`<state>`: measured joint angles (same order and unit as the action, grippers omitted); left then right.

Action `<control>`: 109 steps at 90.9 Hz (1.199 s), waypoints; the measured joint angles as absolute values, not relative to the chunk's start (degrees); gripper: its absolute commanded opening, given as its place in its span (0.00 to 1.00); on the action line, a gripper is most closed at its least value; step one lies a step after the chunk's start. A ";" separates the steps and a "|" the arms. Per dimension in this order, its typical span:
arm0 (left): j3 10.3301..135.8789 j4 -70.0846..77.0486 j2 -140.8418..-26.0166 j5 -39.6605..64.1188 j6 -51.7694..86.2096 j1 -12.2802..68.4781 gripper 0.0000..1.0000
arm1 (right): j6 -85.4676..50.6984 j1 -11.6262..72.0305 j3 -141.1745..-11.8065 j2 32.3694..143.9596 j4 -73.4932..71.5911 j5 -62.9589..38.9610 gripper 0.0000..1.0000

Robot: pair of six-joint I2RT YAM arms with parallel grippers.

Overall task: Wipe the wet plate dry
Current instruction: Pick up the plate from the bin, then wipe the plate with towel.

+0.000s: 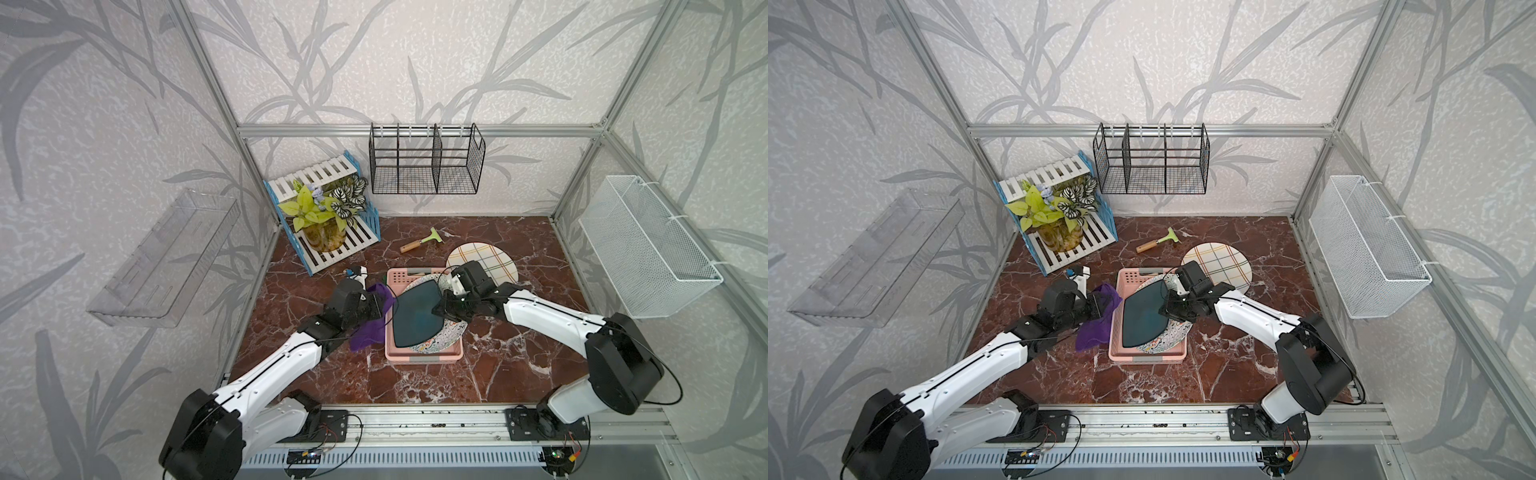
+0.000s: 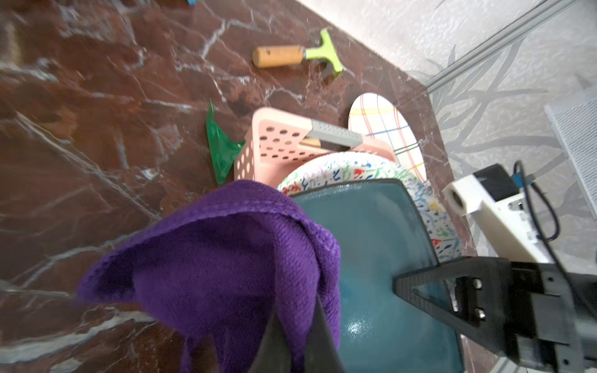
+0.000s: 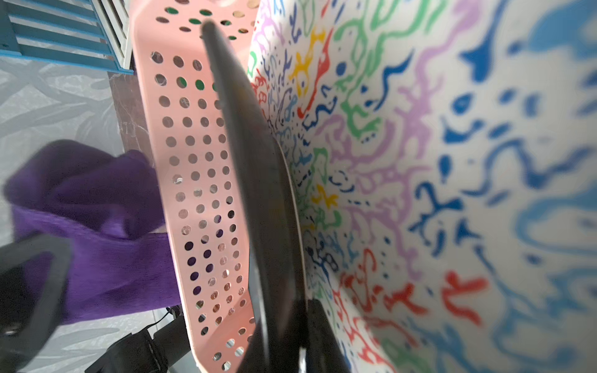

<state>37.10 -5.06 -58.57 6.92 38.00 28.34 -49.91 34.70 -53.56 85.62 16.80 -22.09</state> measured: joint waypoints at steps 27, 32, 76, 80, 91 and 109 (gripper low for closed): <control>49.56 3.64 -57.74 13.19 40.80 33.06 0.00 | -56.01 35.53 -53.58 75.75 8.80 -25.10 0.00; 49.69 6.20 -60.31 14.35 42.24 34.81 0.00 | -58.74 35.88 -53.58 75.79 5.28 -25.56 0.00; 49.69 7.44 -66.94 12.01 45.04 39.55 0.00 | -73.89 32.62 -53.93 75.26 -8.25 -21.26 0.00; 49.63 5.43 -65.54 11.77 45.06 36.82 0.00 | -72.25 33.10 -54.48 74.96 -7.84 -21.93 0.00; 50.39 1.23 -62.98 11.35 44.18 26.76 0.00 | -66.00 36.60 -55.59 73.52 -6.00 -22.98 0.00; 58.35 1.43 -68.20 14.55 38.94 27.55 0.00 | -62.26 41.93 -55.59 72.62 -3.60 -25.26 0.00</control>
<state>58.35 1.43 -68.20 14.55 38.94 27.55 -62.26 41.93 -55.59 72.62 -3.60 -25.26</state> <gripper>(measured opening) 0.065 0.152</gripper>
